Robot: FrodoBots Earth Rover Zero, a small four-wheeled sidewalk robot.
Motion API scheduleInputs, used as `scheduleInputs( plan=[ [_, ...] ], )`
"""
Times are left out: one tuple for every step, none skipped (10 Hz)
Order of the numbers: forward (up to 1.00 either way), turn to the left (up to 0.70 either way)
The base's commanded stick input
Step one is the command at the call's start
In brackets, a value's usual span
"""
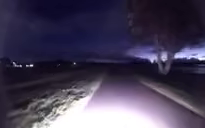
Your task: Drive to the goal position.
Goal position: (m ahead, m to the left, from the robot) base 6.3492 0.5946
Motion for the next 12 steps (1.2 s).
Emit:
scheduleInputs(
  plan=[
    [0.67, 0.00],
    [0.67, 0.00],
    [0.67, 0.00],
    [0.67, 0.00],
    [0.67, 0.00],
    [0.67, 0.00],
    [0.67, 0.00],
    [0.67, 0.00],
    [0.67, 0.00],
    [0.67, 0.00],
    [0.67, 0.00],
    [0.67, 0.00]
  ],
)
